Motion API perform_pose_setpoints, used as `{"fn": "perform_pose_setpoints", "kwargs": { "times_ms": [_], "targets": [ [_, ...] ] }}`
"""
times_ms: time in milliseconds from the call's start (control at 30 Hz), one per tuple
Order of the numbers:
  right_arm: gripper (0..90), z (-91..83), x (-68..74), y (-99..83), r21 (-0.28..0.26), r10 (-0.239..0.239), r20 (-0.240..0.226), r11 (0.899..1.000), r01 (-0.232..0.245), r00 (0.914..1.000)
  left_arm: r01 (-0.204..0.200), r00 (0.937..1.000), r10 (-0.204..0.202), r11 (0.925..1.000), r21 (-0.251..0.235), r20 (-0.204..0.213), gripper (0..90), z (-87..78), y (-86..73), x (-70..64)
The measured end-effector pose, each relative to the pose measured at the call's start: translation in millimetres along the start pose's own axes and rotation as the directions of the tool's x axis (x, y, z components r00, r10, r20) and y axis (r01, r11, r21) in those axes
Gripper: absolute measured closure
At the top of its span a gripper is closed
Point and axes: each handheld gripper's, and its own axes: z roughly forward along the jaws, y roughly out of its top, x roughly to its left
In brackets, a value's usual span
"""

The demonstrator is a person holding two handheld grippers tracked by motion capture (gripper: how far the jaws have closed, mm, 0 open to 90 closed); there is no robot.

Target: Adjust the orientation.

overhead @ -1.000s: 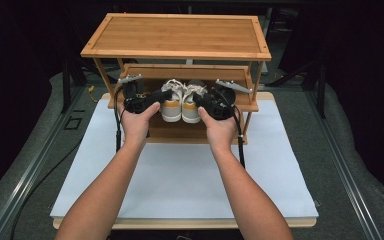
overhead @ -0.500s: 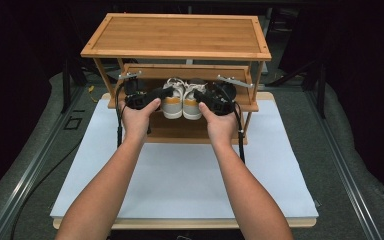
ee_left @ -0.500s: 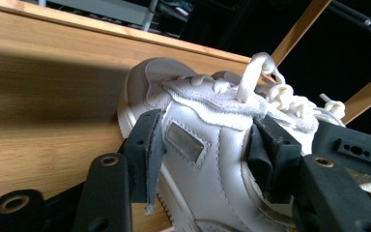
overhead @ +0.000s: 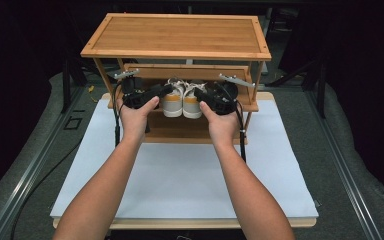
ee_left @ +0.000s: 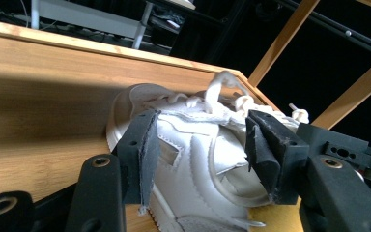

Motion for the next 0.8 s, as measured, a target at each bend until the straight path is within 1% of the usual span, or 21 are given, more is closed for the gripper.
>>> {"fn": "perform_pose_setpoints", "kwargs": {
  "times_ms": [67, 100, 133, 233, 300, 333, 367, 433, 500, 567, 600, 633, 667, 700, 733, 767, 800],
  "targets": [
    [50.4, -1.3, 0.6, 0.5, 0.009, -0.001, 0.007, 1.0, 0.001, 1.0, -0.008, 1.0, 0.008, 1.0, 0.0, 0.002, 46.1, -0.9, 0.4, -0.2],
    [50.5, -1.8, 0.6, 0.8, -0.005, -0.001, -0.007, 1.0, 0.001, 1.0, -0.01, 0.9999, 0.01, 0.9999, 0.005, 0.003, 46.1, -1.8, 0.4, -0.5],
    [50.5, -2.5, 0.7, 0.9, -0.006, -0.002, -0.01, 1.0, 0.002, 1.0, -0.011, 0.9999, 0.011, 0.9999, 0.007, 0.003, 46.3, -2.3, 0.4, -0.6],
    [51.0, -3.8, 0.9, 1.4, 0.001, -0.004, -0.005, 1.0, 0.004, 1.0, -0.015, 0.9999, 0.015, 0.9999, 0.005, 0.004, 46.9, -4.3, 1.2, -0.5],
    [51.3, -5.2, 0.5, 2.1, 0.007, -0.002, -0.012, 1.0, 0.002, 0.9999, -0.027, 0.9996, 0.027, 0.9996, 0.003, -0.007, 48.1, -6.8, 2.2, -1.0],
    [51.9, -6.9, 1.6, 2.9, 0.012, -0.01, 0.005, 1.0, 0.009, 0.9999, -0.032, 0.9994, 0.032, 0.9995, -0.001, -0.014, 48.9, -8.9, 2.7, -1.2],
    [52.2, -7.2, 1.4, 2.9, -0.001, -0.01, -0.014, 1.0, 0.01, 0.9999, -0.046, 0.9987, 0.045, 0.999, -0.003, -0.023, 49.1, -12.2, 3.3, -0.9],
    [53.0, -11.3, 2.6, 4.2, -0.001, -0.021, -0.011, 1.0, 0.021, 0.9997, -0.048, 0.9985, 0.048, 0.9988, -0.002, -0.026, 49.4, -16.4, 3.3, -1.5],
    [53.4, -16.6, 4.7, 4.8, -0.016, -0.028, -0.016, 0.999, 0.028, 0.9995, -0.056, 0.9982, 0.055, 0.9984, -0.007, -0.024, 49.6, -20.8, 2.5, -3.6],
    [53.8, -19.7, 5.9, 5.0, -0.013, -0.037, -0.018, 0.999, 0.037, 0.9991, -0.062, 0.9979, 0.062, 0.998, -0.012, -0.019, 49.8, -23.6, 1.6, -4.5],
    [54.0, -21.8, 7.8, 4.4, -0.025, -0.044, -0.014, 0.999, 0.044, 0.9989, -0.067, 0.9976, 0.067, 0.9976, -0.017, -0.016, 50.0, -26.8, 0.5, -5.3],
    [54.6, -28.3, 11.2, 3.4, -0.023, -0.074, -0.012, 0.997, 0.074, 0.9972, -0.083, 0.9963, 0.082, 0.9962, -0.026, -0.026, 50.5, -32.3, -1.9, -7.2],
    [54.6, -28.3, 11.2, 3.4, -0.023, -0.074, -0.012, 0.997, 0.074, 0.9972, -0.083, 0.9963, 0.082, 0.9962, -0.026, -0.026, 50.3, -32.3, -1.9, -7.2],
    [55.1, -33.5, 14.0, 1.4, -0.028, -0.103, -0.006, 0.994, 0.103, 0.9947, -0.093, 0.9951, 0.091, 0.9951, -0.033, -0.039, 50.1, -34.9, -2.9, -7.5],
    [55.2, -35.4, 15.1, 0.5, -0.028, -0.115, 0.002, 0.993, 0.115, 0.9934, -0.093, 0.9951, 0.091, 0.9947, -0.043, -0.039, 50.2, -38.8, -4.6, -7.3],
    [55.2, -35.4, 15.1, 0.5, -0.028, -0.115, 0.002, 0.993, 0.115, 0.9934, -0.093, 0.9951, 0.091, 0.9947, -0.043, -0.039, 50.5, -38.8, -4.6, -7.3],
    [55.4, -36.9, 15.9, -0.4, -0.032, -0.124, 0.006, 0.992, 0.124, 0.9922, -0.093, 0.9954, 0.092, 0.995, -0.038, -0.028, 50.5, -39.9, -5.1, -6.9]
  ]
}}
